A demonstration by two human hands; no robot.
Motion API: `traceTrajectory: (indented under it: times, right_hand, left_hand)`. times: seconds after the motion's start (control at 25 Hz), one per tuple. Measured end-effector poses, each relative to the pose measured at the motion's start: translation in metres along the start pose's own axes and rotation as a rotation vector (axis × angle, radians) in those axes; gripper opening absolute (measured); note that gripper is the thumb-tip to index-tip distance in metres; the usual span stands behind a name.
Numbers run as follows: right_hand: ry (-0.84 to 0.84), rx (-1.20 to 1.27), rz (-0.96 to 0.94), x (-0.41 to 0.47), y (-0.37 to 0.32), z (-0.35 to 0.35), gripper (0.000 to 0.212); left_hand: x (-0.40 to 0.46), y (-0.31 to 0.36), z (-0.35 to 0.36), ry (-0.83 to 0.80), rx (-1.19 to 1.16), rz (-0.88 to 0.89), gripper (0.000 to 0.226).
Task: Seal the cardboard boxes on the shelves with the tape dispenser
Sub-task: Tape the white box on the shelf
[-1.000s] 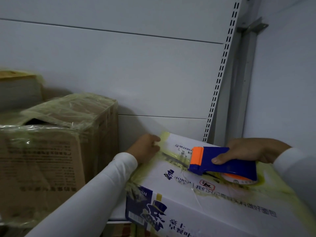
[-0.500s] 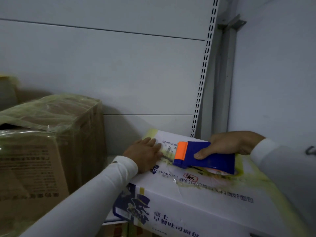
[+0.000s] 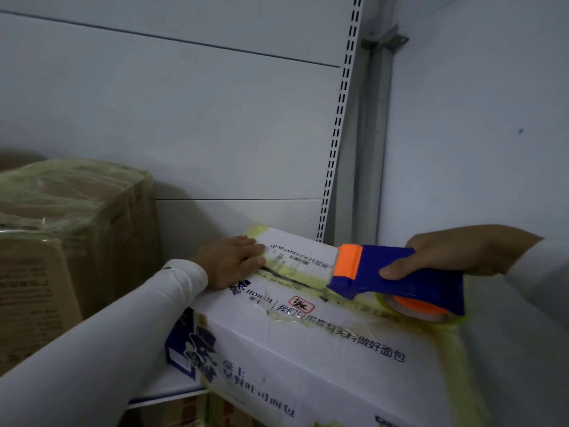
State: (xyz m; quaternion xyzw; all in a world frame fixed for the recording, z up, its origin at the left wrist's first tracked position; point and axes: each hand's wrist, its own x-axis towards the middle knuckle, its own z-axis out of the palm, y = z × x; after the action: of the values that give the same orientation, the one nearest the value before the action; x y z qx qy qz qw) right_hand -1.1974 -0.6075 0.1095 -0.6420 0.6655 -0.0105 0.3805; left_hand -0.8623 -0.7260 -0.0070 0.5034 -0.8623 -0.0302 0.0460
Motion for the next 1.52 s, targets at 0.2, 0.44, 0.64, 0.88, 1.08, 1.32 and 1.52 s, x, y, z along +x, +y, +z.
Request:
traceTrajectory:
  times: [0.2, 0.44, 0.64, 0.88, 1.08, 1.32, 1.52]
  right_hand:
    - [-0.007, -0.005, 0.052, -0.019, 0.010, 0.001, 0.060]
    - [0.034, -0.043, 0.167, 0.009, -0.017, 0.014, 0.041]
    - [0.028, -0.060, 0.231, 0.020, -0.024, 0.016, 0.041]
    - [0.020, -0.042, 0.204, 0.011, -0.019, 0.011, 0.045]
    - [-0.002, 0.046, 0.124, -0.014, 0.003, 0.009, 0.056]
    - [-0.019, 0.052, 0.160, -0.027, 0.027, -0.010, 0.061]
    - [0.100, 0.080, 0.276, -0.063, 0.097, -0.006, 0.093]
  left_hand:
    - [0.008, -0.008, 0.001, -0.005, -0.043, 0.017, 0.054]
    - [0.014, 0.001, -0.001, -0.063, 0.228, 0.009, 0.049]
    - [0.018, 0.059, 0.017, 0.101, 0.163, 0.158, 0.052]
    - [0.026, 0.056, 0.019, -0.107, 0.055, 0.212, 0.054]
    - [0.030, 0.052, 0.019, -0.092, -0.028, 0.267, 0.054]
    - [0.034, 0.048, 0.019, -0.122, -0.055, 0.268, 0.054]
    - [0.039, 0.047, 0.018, -0.130, -0.017, 0.282, 0.062]
